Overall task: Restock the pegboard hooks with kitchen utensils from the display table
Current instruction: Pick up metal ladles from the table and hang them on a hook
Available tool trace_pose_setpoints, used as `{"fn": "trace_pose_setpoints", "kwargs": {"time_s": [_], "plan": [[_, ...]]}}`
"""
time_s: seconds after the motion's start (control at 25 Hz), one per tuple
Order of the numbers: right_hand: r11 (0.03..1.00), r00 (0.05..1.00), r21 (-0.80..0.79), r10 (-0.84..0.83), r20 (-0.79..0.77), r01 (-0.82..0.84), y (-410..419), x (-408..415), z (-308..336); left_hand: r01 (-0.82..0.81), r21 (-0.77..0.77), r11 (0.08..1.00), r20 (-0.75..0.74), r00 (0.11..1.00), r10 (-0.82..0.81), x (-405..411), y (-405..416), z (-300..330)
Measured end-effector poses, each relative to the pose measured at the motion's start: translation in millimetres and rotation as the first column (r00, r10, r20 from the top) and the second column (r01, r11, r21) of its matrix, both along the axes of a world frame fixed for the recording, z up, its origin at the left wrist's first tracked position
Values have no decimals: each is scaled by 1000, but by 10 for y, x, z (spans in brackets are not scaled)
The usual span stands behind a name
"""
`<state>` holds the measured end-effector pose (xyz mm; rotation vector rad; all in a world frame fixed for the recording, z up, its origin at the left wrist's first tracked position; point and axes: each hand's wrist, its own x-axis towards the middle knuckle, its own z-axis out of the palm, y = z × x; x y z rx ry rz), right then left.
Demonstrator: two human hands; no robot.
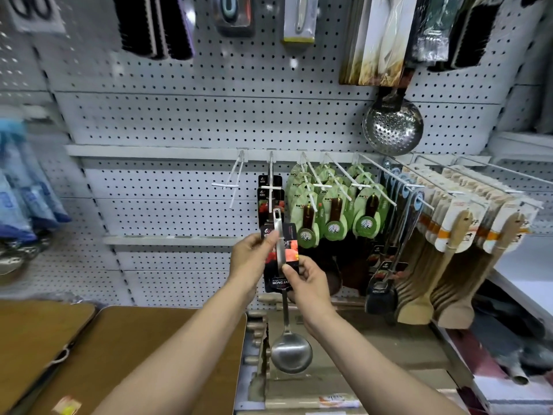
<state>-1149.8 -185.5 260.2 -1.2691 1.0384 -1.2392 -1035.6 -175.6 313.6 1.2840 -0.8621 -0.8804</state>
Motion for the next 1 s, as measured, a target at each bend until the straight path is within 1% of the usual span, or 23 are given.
{"fn": "trace_pose_setpoints", "kwargs": {"time_s": [0.16, 0.32, 0.4, 0.56, 0.68, 0.8, 0.88, 1.0], "plan": [[999, 998, -22, 44, 42, -44, 40, 79, -2, 11, -5, 1000, 1, 1000, -11, 54, 14, 29], [995, 997, -84, 51, 52, -46, 31, 81, -36, 32, -40, 999, 0, 999, -32, 104, 13, 44], [995, 997, -80, 58, 57, -54, 3, 94, -53, 39, -50, 998, -1, 999, -39, 136, -15, 11], [998, 998, -40, 50, 25, -49, -188, 198, -82, 21, -20, 1000, 9, 1000, -21, 223, -196, -17], [1000, 1000, 0, 0, 6, 0, -372, 285, -121, 12, 17, 1000, 37, 999, -12, 274, -381, 18], [993, 996, 116, -33, 84, 23, -556, 371, -145, -1, 38, 999, 60, 998, -1, 318, -580, 68], [988, 989, 155, -35, 143, 12, -668, 418, -121, -3, 44, 999, 62, 998, 0, 353, -705, 91], [980, 989, 193, -69, 133, 42, -832, 515, -94, 19, 57, 998, 56, 998, -22, 415, -884, 108]]}}
